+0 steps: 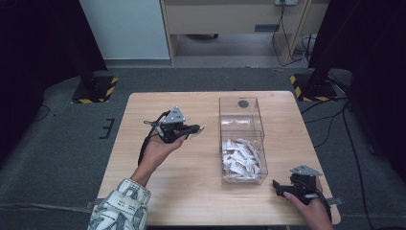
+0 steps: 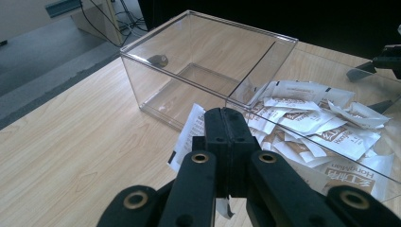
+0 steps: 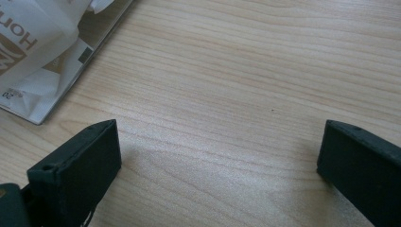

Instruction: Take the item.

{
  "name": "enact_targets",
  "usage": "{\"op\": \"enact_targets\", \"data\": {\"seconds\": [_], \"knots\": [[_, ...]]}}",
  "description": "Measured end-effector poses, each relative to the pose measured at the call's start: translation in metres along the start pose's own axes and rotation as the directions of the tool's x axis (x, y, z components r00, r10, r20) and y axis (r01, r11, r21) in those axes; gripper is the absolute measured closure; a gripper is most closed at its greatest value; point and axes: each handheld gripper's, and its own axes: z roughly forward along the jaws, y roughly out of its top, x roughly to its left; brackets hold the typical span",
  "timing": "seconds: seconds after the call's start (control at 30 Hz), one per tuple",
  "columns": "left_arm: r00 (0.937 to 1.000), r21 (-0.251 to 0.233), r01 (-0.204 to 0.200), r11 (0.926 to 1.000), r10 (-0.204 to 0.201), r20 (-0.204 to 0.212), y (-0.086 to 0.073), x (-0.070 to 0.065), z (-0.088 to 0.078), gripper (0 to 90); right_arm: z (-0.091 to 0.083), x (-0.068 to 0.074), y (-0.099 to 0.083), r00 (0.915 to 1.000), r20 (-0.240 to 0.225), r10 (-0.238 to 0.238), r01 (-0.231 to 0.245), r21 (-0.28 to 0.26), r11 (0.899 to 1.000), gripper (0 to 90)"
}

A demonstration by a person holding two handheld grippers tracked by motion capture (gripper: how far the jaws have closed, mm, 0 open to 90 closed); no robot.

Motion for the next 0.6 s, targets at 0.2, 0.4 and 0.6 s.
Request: {"op": "enact_targets", "data": {"seconds": [0.2, 0.4, 0.6], "knots": [[0.9999, 0.003, 0.011, 0.9999, -0.011, -0.013, -0.002, 0.005, 0.002, 89.8, 0.000, 0.000, 0.000, 1.0000, 0.000, 0.000, 0.000, 0.000, 1.000, 0.8], [0.9996, 0.022, 0.020, 0.9996, -0.020, -0.020, -0.005, 0.012, 0.007, 89.7, 0.000, 0.000, 0.000, 1.0000, 0.000, 0.000, 0.000, 0.000, 1.000, 0.8], [0.9996, 0.041, 0.019, 0.9990, -0.018, -0.022, -0.006, 0.016, 0.012, 89.7, 0.000, 0.000, 0.000, 1.0000, 0.000, 0.000, 0.000, 0.000, 1.000, 0.8]]}}
